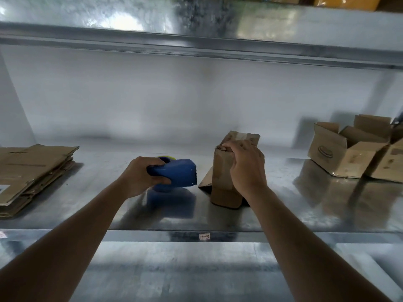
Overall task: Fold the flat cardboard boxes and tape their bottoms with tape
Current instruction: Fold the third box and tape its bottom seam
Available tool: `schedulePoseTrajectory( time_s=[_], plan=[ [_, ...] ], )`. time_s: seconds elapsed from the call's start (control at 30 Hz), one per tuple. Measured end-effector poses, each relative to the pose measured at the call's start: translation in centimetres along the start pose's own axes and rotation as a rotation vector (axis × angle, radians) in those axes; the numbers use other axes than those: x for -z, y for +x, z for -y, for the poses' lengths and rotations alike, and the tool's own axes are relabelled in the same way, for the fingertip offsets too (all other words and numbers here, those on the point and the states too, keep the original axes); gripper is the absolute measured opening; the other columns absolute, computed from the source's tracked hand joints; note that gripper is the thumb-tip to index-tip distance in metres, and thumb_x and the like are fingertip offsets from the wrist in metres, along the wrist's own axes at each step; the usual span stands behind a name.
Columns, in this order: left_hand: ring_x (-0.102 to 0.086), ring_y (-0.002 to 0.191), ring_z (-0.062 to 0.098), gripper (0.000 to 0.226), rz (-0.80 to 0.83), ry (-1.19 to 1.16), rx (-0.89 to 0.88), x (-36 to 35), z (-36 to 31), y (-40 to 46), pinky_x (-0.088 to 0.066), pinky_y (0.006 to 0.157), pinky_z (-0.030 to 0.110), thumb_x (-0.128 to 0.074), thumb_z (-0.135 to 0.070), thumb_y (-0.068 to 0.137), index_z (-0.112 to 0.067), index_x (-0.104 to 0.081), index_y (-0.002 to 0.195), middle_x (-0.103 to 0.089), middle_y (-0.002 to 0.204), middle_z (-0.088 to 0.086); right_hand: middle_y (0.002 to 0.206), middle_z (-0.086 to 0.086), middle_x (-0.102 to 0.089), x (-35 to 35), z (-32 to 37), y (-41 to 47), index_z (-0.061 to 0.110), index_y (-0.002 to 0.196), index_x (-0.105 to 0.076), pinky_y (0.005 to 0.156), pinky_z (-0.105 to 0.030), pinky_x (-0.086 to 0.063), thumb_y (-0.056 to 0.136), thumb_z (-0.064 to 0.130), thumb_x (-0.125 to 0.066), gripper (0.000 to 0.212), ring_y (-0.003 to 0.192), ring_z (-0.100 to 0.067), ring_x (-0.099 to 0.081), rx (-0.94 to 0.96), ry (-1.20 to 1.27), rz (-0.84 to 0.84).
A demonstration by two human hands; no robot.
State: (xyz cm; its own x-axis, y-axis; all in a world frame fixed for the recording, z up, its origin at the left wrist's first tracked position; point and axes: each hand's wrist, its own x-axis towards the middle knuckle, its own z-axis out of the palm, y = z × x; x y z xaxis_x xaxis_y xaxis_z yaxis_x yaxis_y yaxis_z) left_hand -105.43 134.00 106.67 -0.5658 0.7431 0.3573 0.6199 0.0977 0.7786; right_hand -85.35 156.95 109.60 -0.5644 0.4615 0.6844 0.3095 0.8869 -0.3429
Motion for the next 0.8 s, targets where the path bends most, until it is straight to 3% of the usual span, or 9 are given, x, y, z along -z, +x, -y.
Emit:
schedulePoseTrajectory(
  time_s=[0.07, 0.13, 0.37, 0.47, 0.53, 0.57, 0.63, 0.7, 0.8],
  plan=[
    [-0.058, 0.082, 0.015, 0.037, -0.032, -0.074, -0.033, 0.4, -0.6, -0.2, -0.049, 0.071, 0.029, -0.095, -0.002, 0.059, 0.004, -0.069, 0.085, -0.074, 0.096, -0.003, 0.127, -0.002, -0.064, 0.4, -0.6, -0.2, 0.025, 0.130, -0.066, 0.108, -0.046, -0.044, 0.088, -0.011, -0.055, 0.057, 0.122, -0.029, -0.057, 0.049, 0.054, -0.028],
    [-0.057, 0.073, 0.007, 0.031, -0.047, -0.072, -0.082, 1.0, -1.9, -0.4, -0.046, 0.064, 0.018, -0.092, 0.007, 0.063, 0.009, -0.069, 0.084, -0.069, 0.080, -0.004, 0.126, -0.001, -0.065, 1.0, -1.3, -0.5, 0.022, 0.127, -0.067, 0.106, -0.046, -0.045, 0.089, -0.012, -0.055, 0.052, 0.119, -0.026, -0.058, 0.116, 0.097, -0.037],
    [-0.067, 0.078, 0.009, 0.027, 0.012, -0.053, -0.199, 2.6, -7.1, -0.8, -0.052, 0.071, 0.020, -0.091, 0.002, 0.065, -0.005, -0.077, 0.086, -0.076, 0.086, 0.005, 0.130, 0.006, -0.062, 2.9, -3.1, -1.7, 0.022, 0.127, -0.065, 0.104, -0.043, -0.047, 0.100, -0.005, -0.052, 0.040, 0.119, -0.016, -0.053, 0.280, 0.305, 0.057],
    [-0.063, 0.073, 0.011, 0.025, 0.023, -0.082, -0.185, 2.2, -8.6, -0.8, -0.051, 0.069, 0.022, -0.090, 0.004, 0.065, -0.002, -0.074, 0.083, -0.072, 0.079, 0.003, 0.138, 0.008, -0.060, 3.4, -3.5, -1.4, 0.024, 0.135, -0.062, 0.125, -0.045, -0.029, 0.105, 0.004, -0.049, 0.039, 0.134, -0.015, -0.050, 0.319, 0.296, 0.171],
    [-0.059, 0.071, 0.014, 0.023, 0.018, -0.123, -0.178, 1.8, -9.2, -0.8, -0.049, 0.066, 0.024, -0.089, 0.004, 0.066, -0.009, -0.074, 0.078, -0.068, 0.075, 0.005, 0.142, 0.008, -0.059, 3.8, -3.7, -1.2, 0.025, 0.143, -0.057, 0.130, -0.044, -0.013, 0.107, 0.013, -0.048, 0.039, 0.142, -0.014, -0.046, 0.333, 0.250, 0.202],
    [-0.058, 0.070, 0.014, 0.024, 0.017, -0.137, -0.174, 1.7, -9.5, -0.9, -0.049, 0.065, 0.024, -0.089, 0.004, 0.066, -0.013, -0.075, 0.076, -0.067, 0.074, 0.005, 0.142, 0.009, -0.060, 4.1, -3.6, -1.2, 0.026, 0.146, -0.055, 0.130, -0.045, -0.012, 0.109, 0.019, -0.048, 0.038, 0.142, -0.013, -0.047, 0.335, 0.257, 0.190],
    [-0.058, 0.070, 0.013, 0.026, 0.012, -0.146, -0.170, 1.4, -10.0, -0.9, -0.048, 0.064, 0.023, -0.088, 0.004, 0.066, -0.017, -0.075, 0.074, -0.066, 0.072, 0.003, 0.135, 0.010, -0.064, 5.0, -3.1, -1.3, 0.023, 0.143, -0.059, 0.127, -0.047, -0.023, 0.109, 0.026, -0.051, 0.035, 0.132, -0.009, -0.055, 0.361, 0.350, 0.099],
    [-0.059, 0.070, 0.012, 0.027, 0.008, -0.143, -0.168, 1.2, -10.5, -1.0, -0.049, 0.065, 0.022, -0.088, 0.005, 0.066, -0.018, -0.076, 0.074, -0.067, 0.073, 0.002, 0.124, 0.006, -0.070, 5.7, -2.3, -1.3, 0.016, 0.131, -0.069, 0.112, -0.045, -0.043, 0.105, 0.024, -0.062, 0.028, 0.116, -0.010, -0.064, 0.430, 0.460, -0.044],
    [-0.063, 0.075, 0.014, 0.025, 0.005, -0.129, -0.157, 1.0, -11.0, -1.2, -0.052, 0.068, 0.024, -0.089, -0.001, 0.065, -0.019, -0.078, 0.078, -0.070, 0.079, 0.007, 0.123, 0.005, -0.069, 6.4, -1.0, -0.9, 0.013, 0.128, -0.071, 0.098, -0.042, -0.054, 0.102, 0.028, -0.066, 0.030, 0.118, -0.012, -0.064, 0.446, 0.578, -0.037]
  ],
)
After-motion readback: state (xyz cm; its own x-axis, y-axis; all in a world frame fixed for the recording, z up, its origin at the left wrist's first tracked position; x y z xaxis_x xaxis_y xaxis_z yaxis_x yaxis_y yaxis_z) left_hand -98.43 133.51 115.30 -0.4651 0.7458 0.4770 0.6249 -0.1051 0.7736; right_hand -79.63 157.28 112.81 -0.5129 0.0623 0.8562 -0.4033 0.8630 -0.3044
